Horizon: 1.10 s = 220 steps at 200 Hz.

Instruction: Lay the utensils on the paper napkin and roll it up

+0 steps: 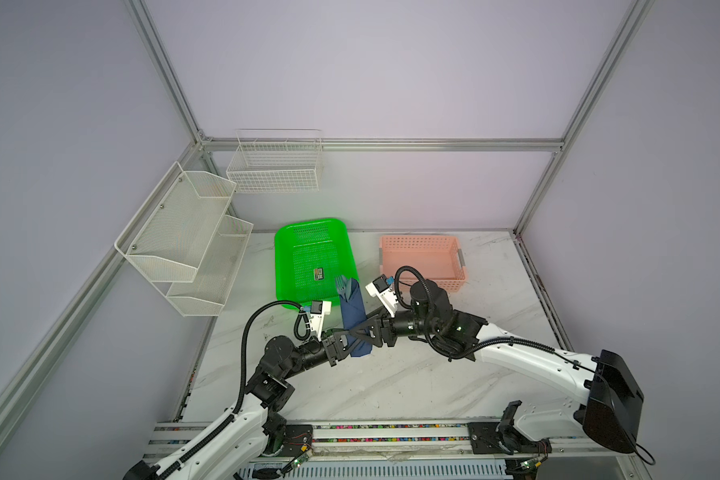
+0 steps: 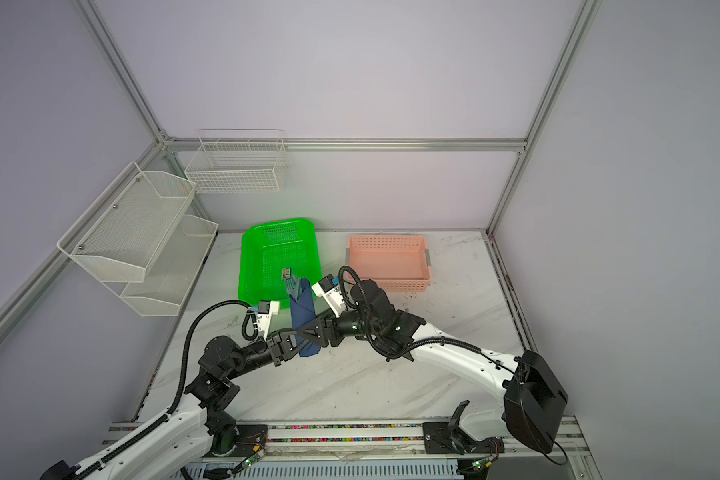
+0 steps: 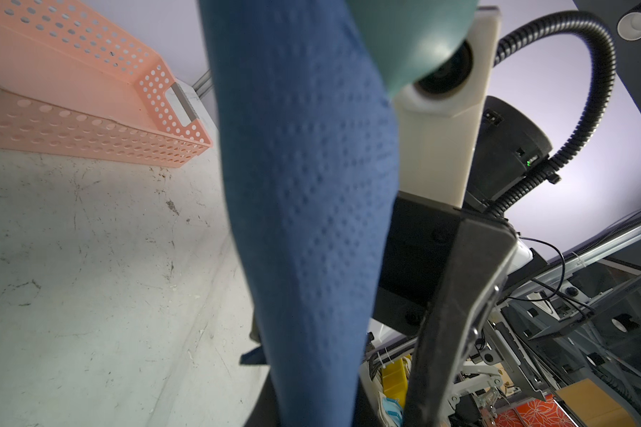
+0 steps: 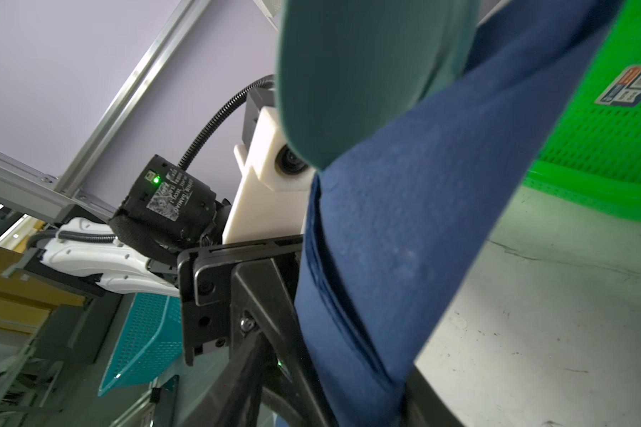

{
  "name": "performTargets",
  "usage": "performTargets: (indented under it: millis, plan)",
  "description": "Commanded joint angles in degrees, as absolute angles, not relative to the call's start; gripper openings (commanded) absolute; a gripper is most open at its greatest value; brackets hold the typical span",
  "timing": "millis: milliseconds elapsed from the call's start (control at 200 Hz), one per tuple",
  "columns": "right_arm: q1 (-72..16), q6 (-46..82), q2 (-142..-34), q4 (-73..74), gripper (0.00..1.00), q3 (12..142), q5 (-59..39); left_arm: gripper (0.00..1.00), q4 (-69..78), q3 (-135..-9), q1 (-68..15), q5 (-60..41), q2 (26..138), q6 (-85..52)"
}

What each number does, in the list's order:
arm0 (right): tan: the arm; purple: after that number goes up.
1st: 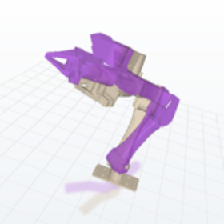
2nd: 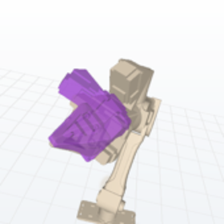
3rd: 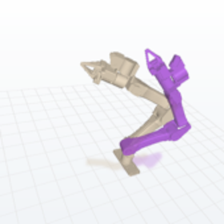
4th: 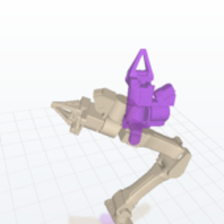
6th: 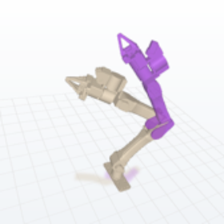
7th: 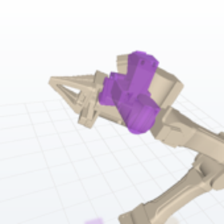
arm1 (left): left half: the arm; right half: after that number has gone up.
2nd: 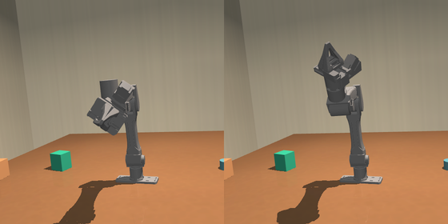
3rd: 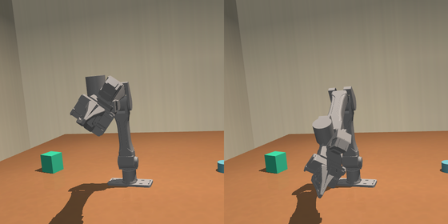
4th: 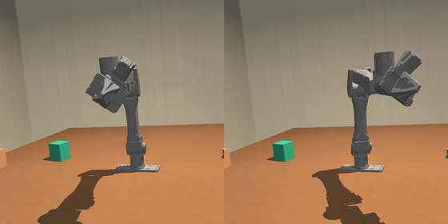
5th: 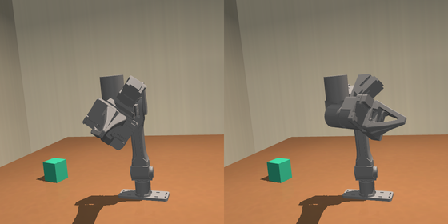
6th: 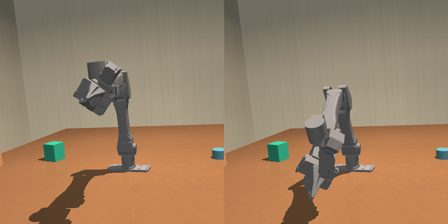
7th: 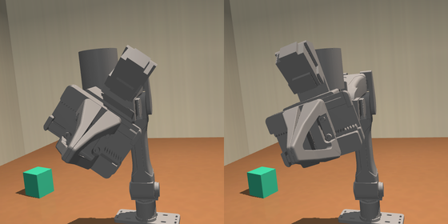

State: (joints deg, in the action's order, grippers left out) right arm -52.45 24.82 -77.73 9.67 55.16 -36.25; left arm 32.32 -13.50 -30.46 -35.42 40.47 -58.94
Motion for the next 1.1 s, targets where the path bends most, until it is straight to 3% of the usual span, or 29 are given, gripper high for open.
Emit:
performTargets:
  millis: [0,310,390,485,550,1095]
  plan:
    - [-51.93,25.66,-78.02,14.71,0.42,54.34,-39.44,0.02,35.57,-19.68,-30.78,-37.25,40.72,-58.36]
    - [-51.55,26.02,-77.45,17.3,0.11,53.26,-42.44,0.06,35.87,-20.08,-30.85,-39.52,41.74,-58.36]
    - [-51.5,26.11,-77.26,17.74,0.07,53.09,-42.78,0.16,35.86,-20.3,-30.85,-39.81,41.76,-58.45]
    - [-51.35,26.19,-77.08,18.09,0.05,52.83,-42.87,0.41,35.86,-20.3,-30.85,-39.9,41.42,-58.53]
    - [-51.2,26.27,-76.99,18.49,0.04,52.61,-43.04,0.49,35.62,-20.3,-30.83,-39.71,40.96,-58.45]
    - [-50.45,33.69,-77.61,30.75,0.02,49.05,-46.49,0.47,35.64,-21.07,-30.84,-39.12,41.43,-57.65]
